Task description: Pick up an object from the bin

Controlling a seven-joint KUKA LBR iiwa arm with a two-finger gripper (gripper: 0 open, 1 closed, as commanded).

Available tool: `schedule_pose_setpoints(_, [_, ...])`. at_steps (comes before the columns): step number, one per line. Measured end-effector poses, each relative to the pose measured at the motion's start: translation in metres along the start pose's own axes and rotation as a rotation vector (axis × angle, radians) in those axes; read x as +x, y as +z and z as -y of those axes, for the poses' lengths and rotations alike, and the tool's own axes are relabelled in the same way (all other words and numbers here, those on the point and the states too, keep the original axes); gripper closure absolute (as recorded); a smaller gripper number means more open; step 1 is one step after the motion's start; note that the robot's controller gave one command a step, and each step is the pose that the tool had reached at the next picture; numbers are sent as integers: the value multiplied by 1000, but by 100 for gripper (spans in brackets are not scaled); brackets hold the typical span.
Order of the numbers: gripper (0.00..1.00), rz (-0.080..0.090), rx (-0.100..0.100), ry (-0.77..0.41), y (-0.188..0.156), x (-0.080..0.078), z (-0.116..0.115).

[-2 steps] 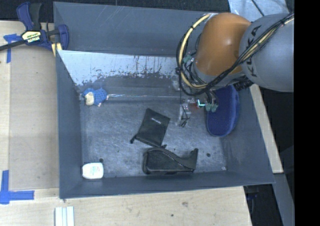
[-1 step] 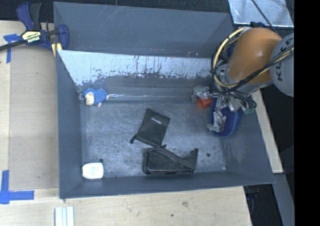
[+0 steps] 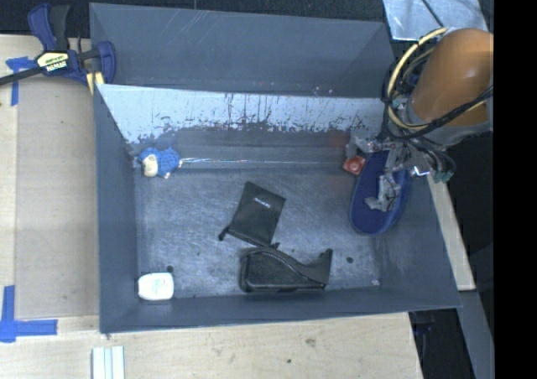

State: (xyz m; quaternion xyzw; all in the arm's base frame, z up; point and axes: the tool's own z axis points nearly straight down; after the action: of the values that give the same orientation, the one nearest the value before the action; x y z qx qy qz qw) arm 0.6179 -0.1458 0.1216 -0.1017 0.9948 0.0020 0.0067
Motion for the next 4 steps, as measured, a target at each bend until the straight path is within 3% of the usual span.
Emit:
schedule_pose_setpoints(1, [0, -4, -6, 73, 42, 11, 2])
schedule_pose_setpoints(2, [0, -10, 2, 290, 49, -3, 8])
schedule_pose_setpoints(3, [100, -7, 1, 290, 44, -5, 8])
schedule_pose_setpoints(4, [100, -3, 7, 337, -46, 7, -5])
